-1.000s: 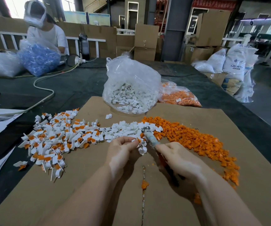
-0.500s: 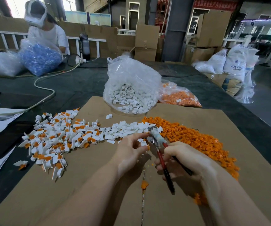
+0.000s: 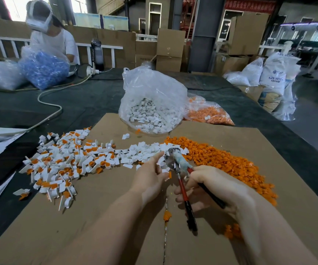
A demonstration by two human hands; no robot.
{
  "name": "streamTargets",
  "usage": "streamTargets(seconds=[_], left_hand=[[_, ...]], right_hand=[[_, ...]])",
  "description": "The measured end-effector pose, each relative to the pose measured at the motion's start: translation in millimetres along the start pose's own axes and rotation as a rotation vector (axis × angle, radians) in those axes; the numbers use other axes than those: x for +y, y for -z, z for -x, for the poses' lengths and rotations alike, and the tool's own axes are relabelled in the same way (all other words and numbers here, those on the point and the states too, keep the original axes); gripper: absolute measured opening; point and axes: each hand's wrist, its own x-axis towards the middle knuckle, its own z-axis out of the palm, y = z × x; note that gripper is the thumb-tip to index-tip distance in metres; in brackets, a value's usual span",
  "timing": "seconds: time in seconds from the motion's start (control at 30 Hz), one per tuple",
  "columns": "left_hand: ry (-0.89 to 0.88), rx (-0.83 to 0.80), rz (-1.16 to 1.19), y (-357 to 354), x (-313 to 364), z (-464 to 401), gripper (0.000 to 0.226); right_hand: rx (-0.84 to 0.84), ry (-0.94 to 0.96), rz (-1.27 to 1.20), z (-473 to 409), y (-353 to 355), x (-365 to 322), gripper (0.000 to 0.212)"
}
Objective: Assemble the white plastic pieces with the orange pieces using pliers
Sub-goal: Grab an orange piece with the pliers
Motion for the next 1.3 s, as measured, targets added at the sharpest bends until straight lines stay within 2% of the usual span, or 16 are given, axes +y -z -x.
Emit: streamTargets(seconds=[0.13,0.23,0.3,0.4,0.57,0.7,0.83,0.93,1.07,1.3], left_hand=[[0.171,0.096,0.453,5.7,3.9,2.0,0.024],[0.235,0.099,0.691,8.4,8.5,3.9,0.015],[0.259,0.1,0.762,8.0,10.8,4.4,0.014],[0.263,0.096,0.731,8.3,11.0,4.2,0.01],[0.264,0.161,0.618,8.2,6.9,0.5,0.006],[0.305,0.165,0.653,8.9,7.9,-0.8,0.008],[0.314,0.171,0.662,9.0,8.7,-2.4,0.011],[0.311,0.172,0.685,8.0,8.5,-2.9,0.008],[0.352,0.186,0.794,2.3,2.9,-3.1,0.007],[0.381,0.199,0.853,-5.2,-8.7,-4.4,0.01]], right_hand=[[0.112,0.049,0.098,-3.8,-1.2,-0.7,0.035],[0.121,0.083,0.246,-0.4,-3.3,1.6,0.036],[0.114,0.094,0.305,1.6,-7.7,1.5,0.033],[0.13,0.091,0.344,3.3,-13.3,0.6,0.018],[0.118,0.076,0.474,5.3,-20.8,-0.8,0.027],[0.113,0.093,0.55,5.3,-22.6,-2.0,0.007],[0.148,0.131,0.582,6.4,-26.3,0.0,0.007],[0.239,0.186,0.738,4.3,-28.8,2.9,0.016],[0.292,0.238,0.766,3.5,-32.0,7.2,0.029],[0.356,0.237,0.723,-1.7,-32.0,16.3,0.018]])
